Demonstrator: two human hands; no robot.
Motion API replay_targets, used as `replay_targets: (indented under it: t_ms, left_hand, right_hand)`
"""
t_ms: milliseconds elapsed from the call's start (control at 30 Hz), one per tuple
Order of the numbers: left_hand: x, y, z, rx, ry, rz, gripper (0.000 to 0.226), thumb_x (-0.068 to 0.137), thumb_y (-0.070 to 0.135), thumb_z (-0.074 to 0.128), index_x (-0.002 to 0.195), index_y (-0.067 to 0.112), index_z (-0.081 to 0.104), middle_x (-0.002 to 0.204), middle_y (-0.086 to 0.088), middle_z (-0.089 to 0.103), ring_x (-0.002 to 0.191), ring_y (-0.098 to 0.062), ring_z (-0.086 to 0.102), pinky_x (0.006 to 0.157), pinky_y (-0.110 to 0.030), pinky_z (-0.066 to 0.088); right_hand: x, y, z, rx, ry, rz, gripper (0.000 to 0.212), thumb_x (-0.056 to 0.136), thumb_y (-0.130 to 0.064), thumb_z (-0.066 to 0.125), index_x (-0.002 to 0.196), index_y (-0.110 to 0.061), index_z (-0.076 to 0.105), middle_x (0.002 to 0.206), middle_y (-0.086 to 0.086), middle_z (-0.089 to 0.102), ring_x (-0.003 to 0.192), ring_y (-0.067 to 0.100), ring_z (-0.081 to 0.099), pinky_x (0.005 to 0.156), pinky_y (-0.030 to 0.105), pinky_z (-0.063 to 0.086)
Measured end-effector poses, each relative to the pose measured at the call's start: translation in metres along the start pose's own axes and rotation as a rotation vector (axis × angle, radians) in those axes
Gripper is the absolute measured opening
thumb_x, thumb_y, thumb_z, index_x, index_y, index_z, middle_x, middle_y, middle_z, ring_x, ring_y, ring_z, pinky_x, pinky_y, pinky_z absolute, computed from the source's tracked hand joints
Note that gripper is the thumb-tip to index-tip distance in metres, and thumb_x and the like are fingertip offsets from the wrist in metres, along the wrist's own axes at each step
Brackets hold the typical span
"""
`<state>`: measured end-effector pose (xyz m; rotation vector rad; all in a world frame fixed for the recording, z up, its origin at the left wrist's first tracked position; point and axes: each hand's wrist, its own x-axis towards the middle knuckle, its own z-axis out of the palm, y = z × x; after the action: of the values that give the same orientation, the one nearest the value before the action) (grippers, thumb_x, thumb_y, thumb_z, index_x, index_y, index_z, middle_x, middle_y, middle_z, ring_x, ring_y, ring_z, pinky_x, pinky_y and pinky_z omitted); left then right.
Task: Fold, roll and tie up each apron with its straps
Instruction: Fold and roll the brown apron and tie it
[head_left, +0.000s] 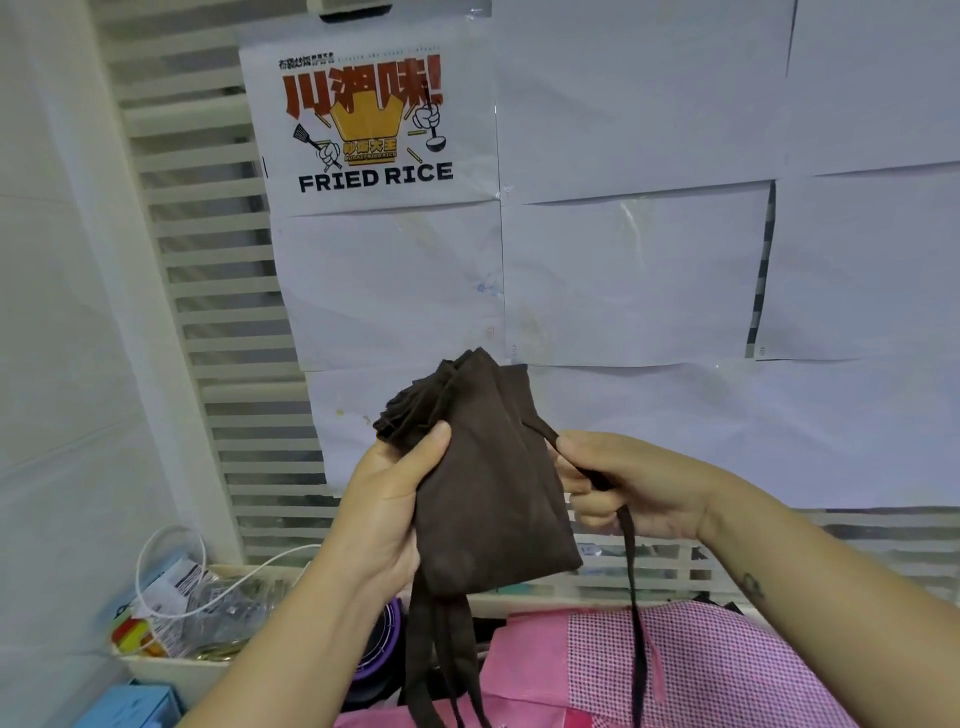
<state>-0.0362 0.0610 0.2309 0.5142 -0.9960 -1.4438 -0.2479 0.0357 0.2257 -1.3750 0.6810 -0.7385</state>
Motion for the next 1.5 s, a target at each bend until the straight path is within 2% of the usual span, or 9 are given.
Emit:
replay_targets:
  t_ms: [167,300,400,567,800,900,1000,1233,1500]
  left_hand:
    - [0.002,-0.002,0.000,-0.109,-0.027,-0.056,0.033,0.078,0.014,0.059,0.110,0.010,0.064,0.097,-0.011,0.073,0.082,-0.022,0.072,0.063,-0.031,0.059]
    - [0.007,-0.008,-0.001,-0.121,-0.040,-0.125,0.046,0.078,0.013,0.060,0.123,0.004,0.058,0.113,-0.019,0.067,0.097,-0.029,0.069,0.077,-0.040,0.059]
    - [0.010,-0.012,-0.002,-0.094,-0.085,-0.189,0.043,0.079,0.009,0.057,0.120,-0.004,0.059,0.112,-0.022,0.067,0.098,-0.030,0.068,0.083,-0.038,0.057]
    - [0.014,-0.012,-0.007,0.100,-0.118,-0.126,0.036,0.078,0.010,0.059,0.113,0.001,0.063,0.107,-0.015,0.071,0.094,-0.022,0.070,0.077,-0.028,0.058]
    - [0.022,-0.015,-0.009,0.313,-0.065,0.026,0.025,0.088,0.005,0.057,0.110,0.013,0.066,0.105,-0.005,0.073,0.097,-0.018,0.069,0.074,-0.024,0.055]
    - [0.021,-0.017,-0.007,0.300,-0.108,0.043,0.033,0.080,0.012,0.061,0.113,0.012,0.065,0.109,-0.006,0.072,0.100,-0.018,0.068,0.077,-0.024,0.054]
    - [0.022,-0.016,-0.007,0.352,-0.104,0.093,0.035,0.077,0.016,0.063,0.112,0.014,0.066,0.109,-0.005,0.072,0.103,-0.019,0.067,0.083,-0.028,0.052]
    - [0.023,-0.018,-0.007,0.500,-0.041,0.180,0.024,0.089,0.008,0.062,0.107,0.023,0.069,0.107,0.000,0.072,0.105,-0.019,0.066,0.090,-0.035,0.048]
    - [0.021,-0.018,-0.003,0.312,-0.035,0.080,0.023,0.090,0.004,0.057,0.109,0.013,0.065,0.106,-0.005,0.072,0.097,-0.019,0.068,0.079,-0.028,0.053]
  right_hand:
    - [0.005,0.023,-0.001,0.252,-0.063,-0.084,0.035,0.078,-0.038,0.077,0.089,-0.007,0.065,0.072,0.002,0.055,0.053,0.011,0.037,0.061,0.023,0.042]
    - [0.006,0.027,0.013,-0.114,0.113,-0.091,0.033,0.090,-0.021,0.063,0.115,0.001,0.064,0.112,0.013,0.065,0.103,0.029,0.058,0.102,0.041,0.042]
    - [0.006,0.020,0.022,-0.405,0.314,-0.096,0.016,0.091,-0.010,0.060,0.102,-0.006,0.072,0.103,0.013,0.072,0.093,0.020,0.066,0.094,0.044,0.050]
    - [0.004,0.018,0.022,-0.182,0.340,-0.164,0.016,0.091,0.000,0.056,0.095,-0.005,0.071,0.085,0.008,0.073,0.076,0.015,0.068,0.069,0.024,0.056]
    - [-0.005,0.023,0.010,0.200,0.034,-0.109,0.073,0.052,-0.066,0.080,0.098,-0.009,0.076,0.099,0.010,0.072,0.088,0.020,0.070,0.075,0.031,0.056]
    - [-0.004,0.024,0.013,0.172,0.086,-0.099,0.080,0.059,-0.069,0.075,0.117,-0.015,0.069,0.124,0.009,0.065,0.115,0.022,0.061,0.089,0.033,0.053]
    - [-0.004,0.018,0.016,-0.129,0.401,-0.173,0.069,0.074,-0.074,0.051,0.119,-0.023,0.065,0.122,0.000,0.066,0.098,0.012,0.064,0.083,0.028,0.049]
    - [-0.004,0.009,0.023,-0.463,0.752,-0.472,0.006,0.089,-0.016,0.065,0.091,-0.020,0.069,0.076,-0.013,0.069,0.063,-0.002,0.061,0.063,0.011,0.046]
    - [-0.004,0.026,0.018,-0.902,0.878,-0.559,0.013,0.087,-0.016,0.068,0.086,-0.028,0.069,0.079,-0.019,0.061,0.070,-0.002,0.056,0.065,0.005,0.040]
